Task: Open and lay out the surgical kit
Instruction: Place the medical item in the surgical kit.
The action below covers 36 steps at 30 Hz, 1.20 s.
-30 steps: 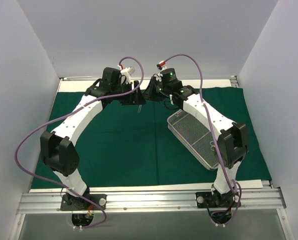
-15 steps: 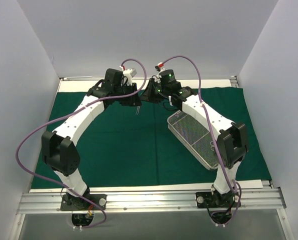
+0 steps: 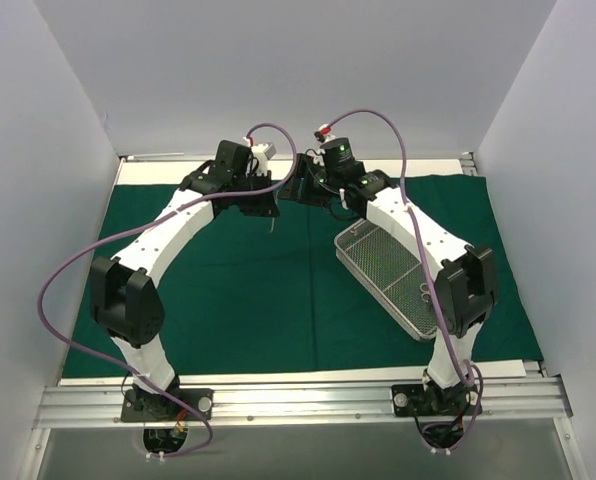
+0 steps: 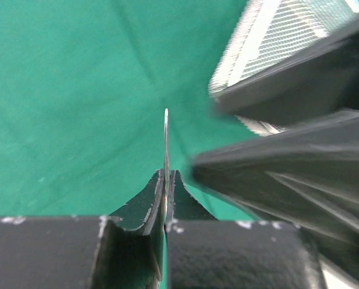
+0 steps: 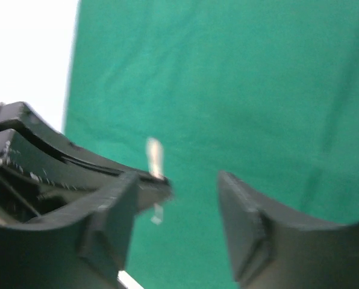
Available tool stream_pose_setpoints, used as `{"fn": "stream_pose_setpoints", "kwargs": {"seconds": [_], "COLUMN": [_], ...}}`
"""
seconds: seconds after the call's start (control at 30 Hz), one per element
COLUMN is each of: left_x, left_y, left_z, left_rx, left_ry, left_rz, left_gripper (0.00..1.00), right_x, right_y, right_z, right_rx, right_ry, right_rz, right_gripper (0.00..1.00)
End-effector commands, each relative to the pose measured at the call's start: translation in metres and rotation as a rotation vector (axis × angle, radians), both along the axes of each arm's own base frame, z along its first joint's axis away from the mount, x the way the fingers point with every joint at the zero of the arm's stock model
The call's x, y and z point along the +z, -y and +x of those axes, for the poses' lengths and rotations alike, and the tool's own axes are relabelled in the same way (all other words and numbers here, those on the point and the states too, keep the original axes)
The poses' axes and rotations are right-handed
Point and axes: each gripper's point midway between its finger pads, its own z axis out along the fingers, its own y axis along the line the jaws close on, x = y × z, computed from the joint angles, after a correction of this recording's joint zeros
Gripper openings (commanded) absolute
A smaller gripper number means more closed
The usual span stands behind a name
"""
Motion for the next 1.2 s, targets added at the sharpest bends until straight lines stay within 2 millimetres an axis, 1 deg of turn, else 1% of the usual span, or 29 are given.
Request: {"fn": "stream_pose_setpoints", "kwargs": {"seconds": [0.0, 0.03, 0.07, 0.1, 0.13, 0.17, 0.2, 0.23, 0.27, 0.3, 0.33, 0.37, 0.43, 0.47, 0.5, 0.53, 0.57, 0.67, 0.73, 0.93, 1.0, 1.07, 1.1, 1.17], "left_x": [-0.013, -0.023, -0.038, -0.047, -0.056, -0.062, -0.079, -0.085, -0.093, -0.102, -0.106, -0.117, -0.131, -0.145, -0.152, -0.155, -0.164, -0.170, -0.178, -0.192, -0.194, -0.194, -0.195, -0.194], "left_y": [-0.027, -0.037, -0.045, -0.054, -0.058, -0.061, -0.066, -0.070, -0.075, -0.079, -0.082, -0.083, -0.083, -0.086, -0.086, -0.084, -0.087, -0.086, -0.085, -0.086, -0.085, -0.084, -0.085, -0.086], "left_z": [0.008, 0.002, -0.004, -0.007, -0.012, -0.016, -0.026, -0.025, -0.027, -0.029, -0.029, -0.029, -0.031, -0.031, -0.032, -0.029, -0.027, -0.021, -0.019, -0.022, -0.023, -0.023, -0.025, -0.026], "left_rx": [0.096, 0.126, 0.147, 0.188, 0.203, 0.214, 0.232, 0.252, 0.269, 0.276, 0.284, 0.287, 0.300, 0.315, 0.322, 0.322, 0.331, 0.347, 0.354, 0.355, 0.355, 0.353, 0.352, 0.351], "left_ry": [-0.008, -0.044, -0.081, -0.104, -0.130, -0.142, -0.185, -0.179, -0.191, -0.209, -0.212, -0.229, -0.270, -0.301, -0.319, -0.322, -0.331, -0.340, -0.354, -0.382, -0.393, -0.397, -0.399, -0.401], "left_rz": [0.142, 0.185, 0.227, 0.262, 0.278, 0.283, 0.302, 0.315, 0.341, 0.359, 0.378, 0.398, 0.412, 0.436, 0.441, 0.444, 0.470, 0.477, 0.483, 0.498, 0.493, 0.490, 0.492, 0.494], "left_gripper": [0.02, 0.02, 0.02, 0.02, 0.02, 0.02, 0.02, 0.02, 0.02, 0.02, 0.02, 0.02, 0.02, 0.02, 0.02, 0.02, 0.02, 0.02, 0.02, 0.03, 0.13, 0.17, 0.20, 0.22], "right_x": [0.002, -0.004, -0.008, -0.021, -0.026, -0.022, -0.031, -0.031, -0.026, -0.030, -0.031, -0.030, -0.035, -0.031, -0.030, -0.033, -0.027, -0.028, -0.030, -0.031, -0.034, -0.035, -0.037, -0.039], "right_y": [0.043, 0.074, 0.093, 0.113, 0.142, 0.160, 0.175, 0.186, 0.203, 0.212, 0.219, 0.233, 0.245, 0.254, 0.258, 0.261, 0.264, 0.273, 0.281, 0.297, 0.299, 0.300, 0.299, 0.298], "right_z": [0.009, 0.021, 0.024, 0.019, 0.025, 0.024, 0.019, 0.018, 0.018, 0.013, 0.011, 0.009, 0.000, -0.002, -0.004, -0.007, -0.009, -0.015, -0.019, -0.027, -0.029, -0.030, -0.031, -0.031], "right_rx": [-0.116, -0.215, -0.262, -0.298, -0.370, -0.415, -0.442, -0.465, -0.497, -0.504, -0.513, -0.536, -0.548, -0.569, -0.578, -0.583, -0.592, -0.616, -0.625, -0.634, -0.634, -0.634, -0.632, -0.629], "right_ry": [-0.016, -0.015, -0.031, -0.081, -0.104, -0.100, -0.127, -0.128, -0.122, -0.141, -0.148, -0.153, -0.183, -0.179, -0.178, -0.183, -0.171, -0.178, -0.195, -0.216, -0.230, -0.233, -0.238, -0.243], "right_rz": [-0.141, -0.222, -0.261, -0.309, -0.329, -0.340, -0.364, -0.376, -0.378, -0.396, -0.405, -0.421, -0.445, -0.447, -0.446, -0.450, -0.447, -0.456, -0.471, -0.505, -0.509, -0.508, -0.509, -0.504], "right_gripper": [0.58, 0.63, 0.64, 0.64, 0.64, 0.64, 0.65, 0.66, 0.66, 0.66, 0.66, 0.66, 0.66, 0.66, 0.66, 0.66, 0.66, 0.67, 0.67, 0.67, 0.67, 0.67, 0.67, 0.67]}}
